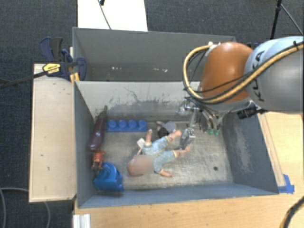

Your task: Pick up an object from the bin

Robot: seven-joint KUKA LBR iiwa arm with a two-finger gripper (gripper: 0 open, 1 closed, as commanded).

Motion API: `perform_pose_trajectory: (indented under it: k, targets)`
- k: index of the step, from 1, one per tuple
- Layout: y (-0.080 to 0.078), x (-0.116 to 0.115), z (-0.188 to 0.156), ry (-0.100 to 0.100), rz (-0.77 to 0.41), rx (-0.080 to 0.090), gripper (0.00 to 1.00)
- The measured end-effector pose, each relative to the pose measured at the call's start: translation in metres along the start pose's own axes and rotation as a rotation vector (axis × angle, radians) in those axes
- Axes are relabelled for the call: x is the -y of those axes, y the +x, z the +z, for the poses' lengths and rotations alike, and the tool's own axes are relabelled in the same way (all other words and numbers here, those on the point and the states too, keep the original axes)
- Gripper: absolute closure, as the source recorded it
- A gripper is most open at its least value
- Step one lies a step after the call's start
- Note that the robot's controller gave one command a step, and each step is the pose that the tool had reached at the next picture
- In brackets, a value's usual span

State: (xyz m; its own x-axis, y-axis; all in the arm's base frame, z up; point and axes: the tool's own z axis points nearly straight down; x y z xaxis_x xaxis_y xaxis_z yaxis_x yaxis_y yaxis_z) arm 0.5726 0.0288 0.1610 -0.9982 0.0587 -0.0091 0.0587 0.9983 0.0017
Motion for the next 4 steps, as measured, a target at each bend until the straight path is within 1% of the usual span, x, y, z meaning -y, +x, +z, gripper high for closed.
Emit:
perform_pose_trajectory:
  k: [1, 2, 3, 4]
  targets:
    - [0.017, 0.01, 0.061, 0.001, -0.015, -0.003, 0.0]
    - [-0.002, 0.005, 0.085, 0.0, 0.17, 0.004, 1.0]
    - [-0.002, 0.005, 0.085, 0.0, 0.17, 0.004, 1.0]
    - [-0.003, 0.006, 0.034, 0.003, 0.19, -0.014, 1.0]
